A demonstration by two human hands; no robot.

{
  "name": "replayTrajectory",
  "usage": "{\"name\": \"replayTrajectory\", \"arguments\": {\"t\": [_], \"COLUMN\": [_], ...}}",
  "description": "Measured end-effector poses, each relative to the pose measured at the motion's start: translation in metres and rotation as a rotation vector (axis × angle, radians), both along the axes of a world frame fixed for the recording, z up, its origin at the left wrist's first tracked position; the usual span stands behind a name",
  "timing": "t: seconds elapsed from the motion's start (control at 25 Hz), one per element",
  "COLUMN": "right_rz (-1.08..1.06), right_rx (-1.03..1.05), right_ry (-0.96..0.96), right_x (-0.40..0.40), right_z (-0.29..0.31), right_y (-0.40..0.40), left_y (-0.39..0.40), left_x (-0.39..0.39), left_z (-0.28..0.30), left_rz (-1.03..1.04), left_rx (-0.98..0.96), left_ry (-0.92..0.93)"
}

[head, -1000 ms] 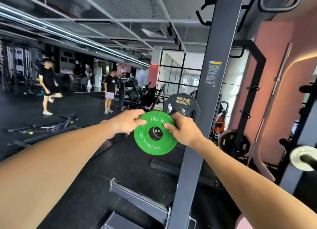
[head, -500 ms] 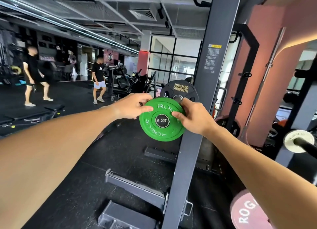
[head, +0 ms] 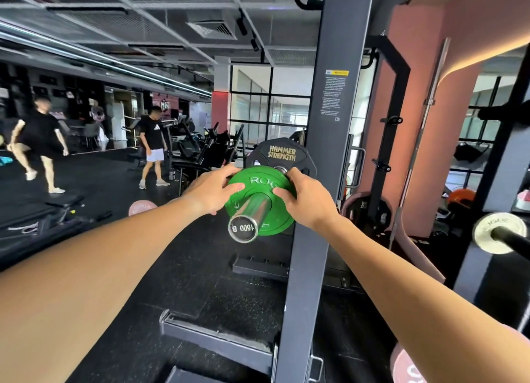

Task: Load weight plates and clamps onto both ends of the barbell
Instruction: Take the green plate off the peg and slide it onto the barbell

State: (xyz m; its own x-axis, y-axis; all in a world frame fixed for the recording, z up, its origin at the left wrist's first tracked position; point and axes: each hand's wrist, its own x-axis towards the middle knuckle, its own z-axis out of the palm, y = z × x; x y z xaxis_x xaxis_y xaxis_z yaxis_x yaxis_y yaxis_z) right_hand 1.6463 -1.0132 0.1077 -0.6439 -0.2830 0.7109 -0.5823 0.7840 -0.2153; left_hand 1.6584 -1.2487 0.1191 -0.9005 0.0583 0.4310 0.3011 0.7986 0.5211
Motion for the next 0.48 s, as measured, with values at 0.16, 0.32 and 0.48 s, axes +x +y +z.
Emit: {"name": "replayTrajectory", "arguments": {"t": [0.16,0.32,0.48], "right_rz": [-0.008,-0.027,-0.049], "right_rx": [-0.026,-0.036,-0.103], "right_ry": [-0.012,-0.049,-0.044], "right_x": [-0.057,-0.125,-0.184], "right_z": [-0.002,-0.001,0.005], "right_y": [0.010,0.025,0.034], "left_y": [0.010,0.023,0.037], "left_x": [-0.060,-0.136,-0.206], "left_z": [-0.001,0.002,0.004], "left_rz": [0.000,-0.008,0.062], "left_rx": [0.001,-0.018,-0.008], "left_ry": [0.019,0.032,0.026]}}
